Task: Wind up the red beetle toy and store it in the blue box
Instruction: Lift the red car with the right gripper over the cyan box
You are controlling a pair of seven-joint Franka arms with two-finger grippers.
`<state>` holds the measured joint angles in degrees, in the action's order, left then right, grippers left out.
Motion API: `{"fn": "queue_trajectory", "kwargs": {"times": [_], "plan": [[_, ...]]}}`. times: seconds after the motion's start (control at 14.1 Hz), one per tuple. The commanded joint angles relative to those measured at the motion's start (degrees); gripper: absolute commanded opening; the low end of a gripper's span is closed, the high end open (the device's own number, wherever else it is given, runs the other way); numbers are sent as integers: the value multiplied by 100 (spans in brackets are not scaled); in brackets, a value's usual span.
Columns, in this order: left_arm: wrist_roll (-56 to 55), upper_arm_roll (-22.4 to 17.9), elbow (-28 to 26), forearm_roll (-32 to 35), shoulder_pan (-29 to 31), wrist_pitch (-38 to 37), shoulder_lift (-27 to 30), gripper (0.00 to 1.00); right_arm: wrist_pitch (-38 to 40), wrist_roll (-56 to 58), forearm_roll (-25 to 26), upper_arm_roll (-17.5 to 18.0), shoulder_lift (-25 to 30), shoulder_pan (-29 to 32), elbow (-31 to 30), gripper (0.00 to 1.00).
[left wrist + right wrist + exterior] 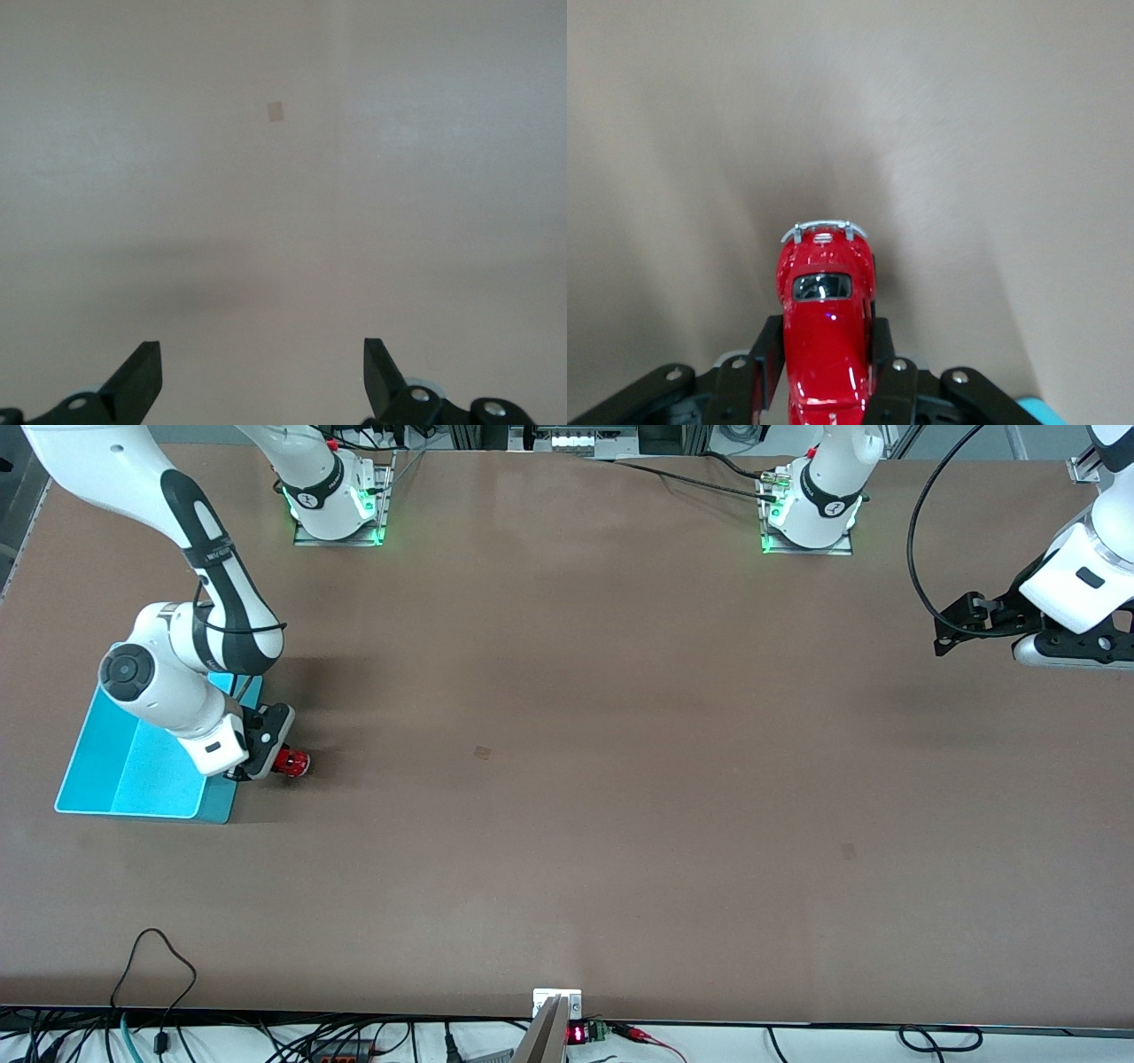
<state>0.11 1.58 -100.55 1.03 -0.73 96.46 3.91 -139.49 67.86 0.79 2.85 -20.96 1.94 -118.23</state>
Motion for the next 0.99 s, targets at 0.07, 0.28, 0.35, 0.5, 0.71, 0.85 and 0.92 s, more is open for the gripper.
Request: {"fn": "queue_trajectory", "kwargs": {"times": [0.07,0.28,0.35,0.5,0.71,0.85,0.92], "plan": [[-20,-18,149,-94,-42,-4,-39,100,1368,-1158,-44,67,530,-36,747,0],[-11,-18,334,-95,-42,-180,-179,100,1749,-2133,44,-178,979,17,811,0],[-11,-18,334,-95,-42,-180,-188,100,1750,-2484,35,-441,997,17,811,0],[-11,-18,334,-95,-42,-180,-189,100,1767,-3030,26,-889,1032,95,671,0],[-2,-18,334,-95,-42,-180,-189,100,1793,-3670,-61,-1602,962,149,494,0],[-2,-18,334,-86,-42,-180,-189,100,1759,-4478,-61,-1778,805,149,494,0],[-2,-18,334,-94,-42,-180,-189,100,1706,-4874,-53,-1840,647,166,486,0]]}}
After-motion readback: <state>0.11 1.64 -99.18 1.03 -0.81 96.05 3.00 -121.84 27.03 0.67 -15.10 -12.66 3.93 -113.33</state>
